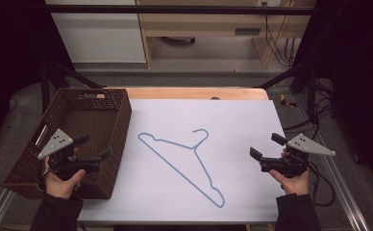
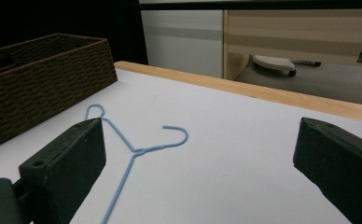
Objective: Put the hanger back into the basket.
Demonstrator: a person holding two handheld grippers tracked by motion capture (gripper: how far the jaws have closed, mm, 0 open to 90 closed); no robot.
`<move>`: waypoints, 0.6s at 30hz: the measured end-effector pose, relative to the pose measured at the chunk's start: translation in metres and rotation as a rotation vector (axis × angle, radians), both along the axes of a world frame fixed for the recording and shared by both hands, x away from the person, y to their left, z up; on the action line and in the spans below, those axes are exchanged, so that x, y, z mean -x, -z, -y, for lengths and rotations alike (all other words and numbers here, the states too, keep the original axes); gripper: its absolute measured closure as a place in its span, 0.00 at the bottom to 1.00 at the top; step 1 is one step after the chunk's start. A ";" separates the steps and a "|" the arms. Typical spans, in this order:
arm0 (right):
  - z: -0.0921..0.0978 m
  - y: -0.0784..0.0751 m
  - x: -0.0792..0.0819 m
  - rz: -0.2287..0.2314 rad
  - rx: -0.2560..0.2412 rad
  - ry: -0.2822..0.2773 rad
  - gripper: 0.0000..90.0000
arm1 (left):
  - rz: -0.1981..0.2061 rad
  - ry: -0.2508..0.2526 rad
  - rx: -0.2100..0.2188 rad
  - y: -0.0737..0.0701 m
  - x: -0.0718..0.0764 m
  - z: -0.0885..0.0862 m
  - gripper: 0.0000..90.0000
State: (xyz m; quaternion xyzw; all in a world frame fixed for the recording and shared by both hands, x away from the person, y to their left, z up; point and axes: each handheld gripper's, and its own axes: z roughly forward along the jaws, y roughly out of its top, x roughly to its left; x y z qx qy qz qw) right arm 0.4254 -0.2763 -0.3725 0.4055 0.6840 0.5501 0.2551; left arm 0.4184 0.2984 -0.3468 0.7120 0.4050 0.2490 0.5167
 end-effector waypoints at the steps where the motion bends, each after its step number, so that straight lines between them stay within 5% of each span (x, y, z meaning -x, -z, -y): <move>1: 0.000 0.000 0.000 -0.001 0.004 0.000 0.03 | -0.001 -0.001 0.003 0.000 0.000 0.000 0.05; 18: -0.023 -0.003 -0.004 -0.029 0.074 -0.005 0.06 | 0.000 0.000 -0.003 -0.001 0.002 -0.001 0.05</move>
